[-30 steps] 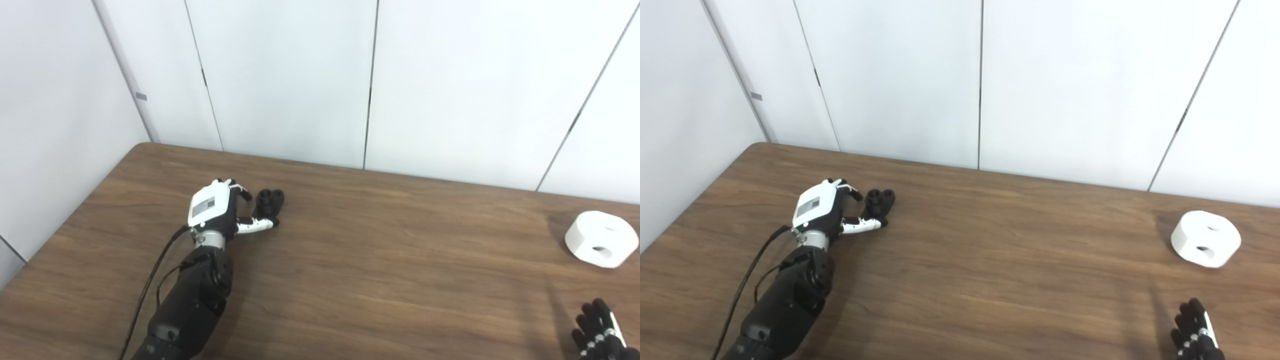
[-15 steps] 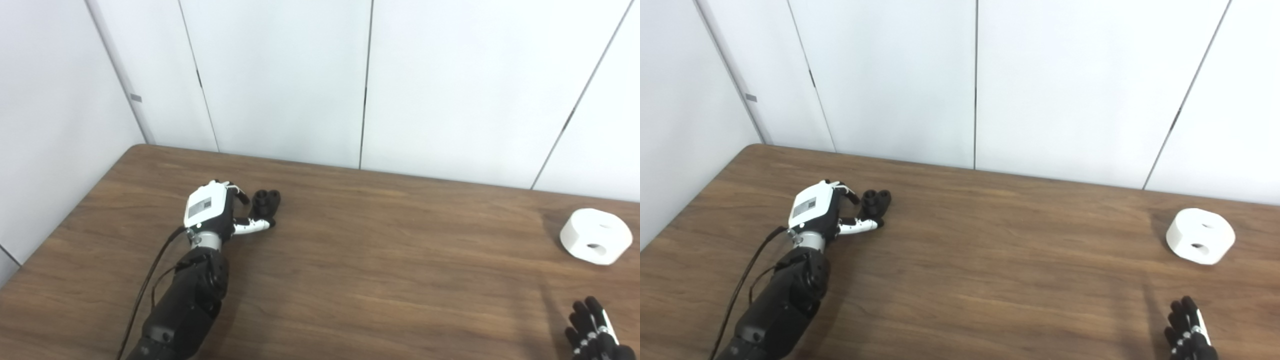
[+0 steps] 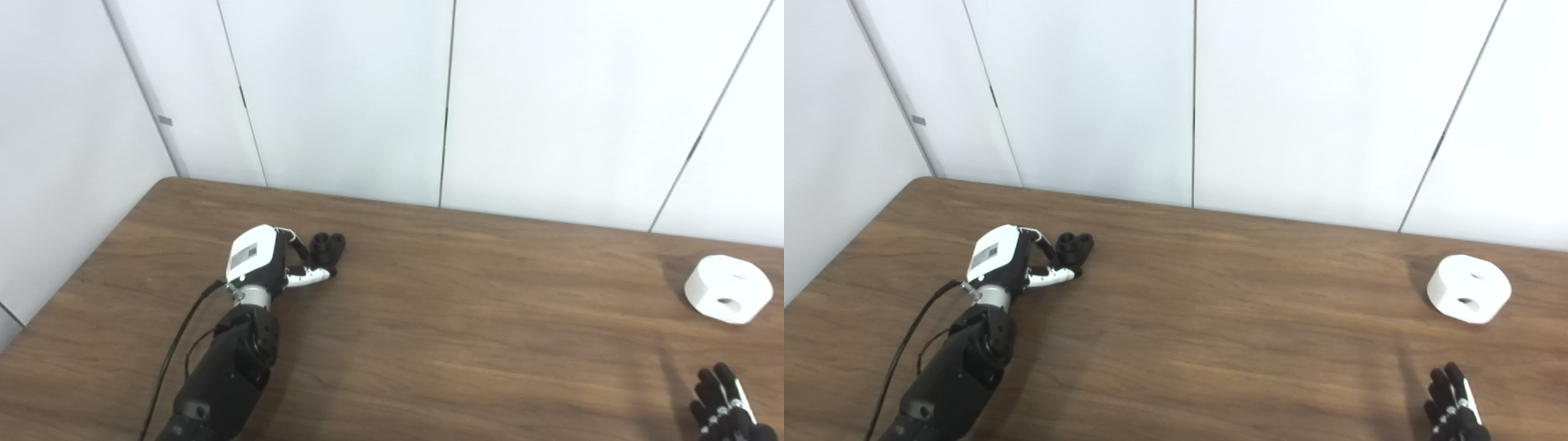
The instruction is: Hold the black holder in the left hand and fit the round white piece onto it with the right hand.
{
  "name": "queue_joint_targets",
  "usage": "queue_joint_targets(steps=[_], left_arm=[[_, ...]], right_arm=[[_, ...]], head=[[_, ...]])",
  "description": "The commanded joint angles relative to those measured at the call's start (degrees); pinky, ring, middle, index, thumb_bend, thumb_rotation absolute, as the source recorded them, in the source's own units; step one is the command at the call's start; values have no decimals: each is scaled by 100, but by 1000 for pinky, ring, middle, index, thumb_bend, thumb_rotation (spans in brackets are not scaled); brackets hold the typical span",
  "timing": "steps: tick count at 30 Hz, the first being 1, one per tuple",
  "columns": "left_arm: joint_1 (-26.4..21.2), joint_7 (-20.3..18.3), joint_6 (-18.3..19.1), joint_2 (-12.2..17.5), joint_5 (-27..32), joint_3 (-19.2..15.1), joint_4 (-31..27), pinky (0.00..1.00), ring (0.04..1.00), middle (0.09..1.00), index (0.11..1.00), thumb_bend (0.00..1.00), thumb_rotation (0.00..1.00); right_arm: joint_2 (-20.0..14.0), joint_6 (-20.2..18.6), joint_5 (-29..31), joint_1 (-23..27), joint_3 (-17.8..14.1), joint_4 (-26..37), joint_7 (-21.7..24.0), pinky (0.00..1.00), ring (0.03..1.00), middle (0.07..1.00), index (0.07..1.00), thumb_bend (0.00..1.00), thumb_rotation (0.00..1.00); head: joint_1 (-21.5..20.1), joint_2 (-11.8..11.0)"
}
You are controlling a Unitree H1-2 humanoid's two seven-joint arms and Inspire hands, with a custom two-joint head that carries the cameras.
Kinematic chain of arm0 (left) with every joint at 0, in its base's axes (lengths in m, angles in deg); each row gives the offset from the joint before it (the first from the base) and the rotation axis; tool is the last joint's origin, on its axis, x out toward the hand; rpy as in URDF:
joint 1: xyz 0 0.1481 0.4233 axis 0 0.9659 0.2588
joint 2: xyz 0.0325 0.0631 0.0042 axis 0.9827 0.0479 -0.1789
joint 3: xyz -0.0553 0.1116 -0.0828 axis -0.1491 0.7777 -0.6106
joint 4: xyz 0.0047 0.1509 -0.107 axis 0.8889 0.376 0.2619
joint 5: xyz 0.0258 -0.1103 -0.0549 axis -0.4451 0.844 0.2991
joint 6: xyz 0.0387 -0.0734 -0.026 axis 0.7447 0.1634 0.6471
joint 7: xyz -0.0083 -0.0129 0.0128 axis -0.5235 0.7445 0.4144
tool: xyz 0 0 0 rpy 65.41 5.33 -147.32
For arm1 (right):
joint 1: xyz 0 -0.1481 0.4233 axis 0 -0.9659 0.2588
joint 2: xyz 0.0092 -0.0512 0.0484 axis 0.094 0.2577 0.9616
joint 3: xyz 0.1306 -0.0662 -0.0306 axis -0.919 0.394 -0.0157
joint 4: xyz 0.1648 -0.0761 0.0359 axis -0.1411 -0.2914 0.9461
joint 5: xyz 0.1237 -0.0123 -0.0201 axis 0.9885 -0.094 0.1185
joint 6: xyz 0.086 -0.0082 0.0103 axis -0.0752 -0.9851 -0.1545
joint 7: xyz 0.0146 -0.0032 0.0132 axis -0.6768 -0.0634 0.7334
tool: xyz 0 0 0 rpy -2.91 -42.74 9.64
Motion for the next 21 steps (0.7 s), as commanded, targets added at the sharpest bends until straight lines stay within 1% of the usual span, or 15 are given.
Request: queue_joint_targets(steps=[1, 11, 16, 21], left_arm=[[-107, 47, -35, 51, 7, -6, 105, 871, 914, 792, 485, 525, 63], [-108, 58, -146, 27, 212, -30, 104, 839, 892, 774, 482, 521, 44], [-101, 23, -150, 50, 202, 3, 122, 825, 888, 782, 482, 521, 44], [-76, 1, -280, 101, 187, 62, 141, 808, 877, 780, 483, 520, 43]], right_arm=[[-53, -79, -34, -79, 80, 98, 105, 1000, 1000, 983, 1000, 658, 1000], [-81, -14, -55, -104, 103, 116, 124, 1000, 1000, 975, 1000, 656, 1000], [-95, 7, -76, -112, 130, 131, 102, 1000, 997, 973, 1000, 646, 1000], [-92, -11, -49, -120, 140, 151, 82, 1000, 986, 970, 1000, 650, 1000]], head=[[-5, 5], [-6, 20], [-17, 17], [-38, 27]])
